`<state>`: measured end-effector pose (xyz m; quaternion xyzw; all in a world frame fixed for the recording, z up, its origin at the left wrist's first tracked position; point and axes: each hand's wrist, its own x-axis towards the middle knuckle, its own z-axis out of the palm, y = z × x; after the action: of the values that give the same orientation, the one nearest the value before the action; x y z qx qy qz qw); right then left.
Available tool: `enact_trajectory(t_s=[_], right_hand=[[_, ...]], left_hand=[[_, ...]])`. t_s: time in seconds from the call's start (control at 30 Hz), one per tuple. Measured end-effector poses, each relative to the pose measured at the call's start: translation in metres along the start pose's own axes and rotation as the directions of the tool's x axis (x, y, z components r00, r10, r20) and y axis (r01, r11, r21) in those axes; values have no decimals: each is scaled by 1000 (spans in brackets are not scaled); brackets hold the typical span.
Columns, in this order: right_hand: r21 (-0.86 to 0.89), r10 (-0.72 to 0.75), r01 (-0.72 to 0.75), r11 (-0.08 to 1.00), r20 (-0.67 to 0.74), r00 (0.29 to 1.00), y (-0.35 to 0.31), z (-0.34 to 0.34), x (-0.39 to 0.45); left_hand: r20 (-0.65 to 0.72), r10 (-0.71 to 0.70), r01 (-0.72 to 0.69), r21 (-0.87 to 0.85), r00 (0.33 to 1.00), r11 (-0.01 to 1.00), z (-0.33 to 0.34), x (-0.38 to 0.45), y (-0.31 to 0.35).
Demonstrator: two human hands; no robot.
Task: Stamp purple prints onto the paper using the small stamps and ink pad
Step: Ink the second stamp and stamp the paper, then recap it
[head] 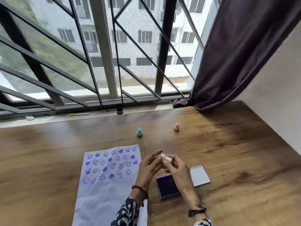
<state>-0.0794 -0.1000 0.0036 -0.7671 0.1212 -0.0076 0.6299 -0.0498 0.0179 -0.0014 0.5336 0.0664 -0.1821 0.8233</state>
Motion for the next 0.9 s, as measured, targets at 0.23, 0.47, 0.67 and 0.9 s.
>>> enact_trajectory(t_s=[0.23,0.47,0.67,0.9], right_hand=[[118,2,3,993,-39,999,-3,-2,-33],[269,91,-69,961,-70,993,7,7,-50],[314,223,-195,929,-56,973,15,23,-58],[451,320,-239,860,-111,941,9,31,-60]], left_hand=[[-19,39,-39,-4,999,999,0,-34,2],[-51,124,-118,107,991,987,-1,-55,-3],[-84,76,-65,128,993,990,-8,-62,-11],[-66,161,-141,246,985,959,-13,-64,-14]])
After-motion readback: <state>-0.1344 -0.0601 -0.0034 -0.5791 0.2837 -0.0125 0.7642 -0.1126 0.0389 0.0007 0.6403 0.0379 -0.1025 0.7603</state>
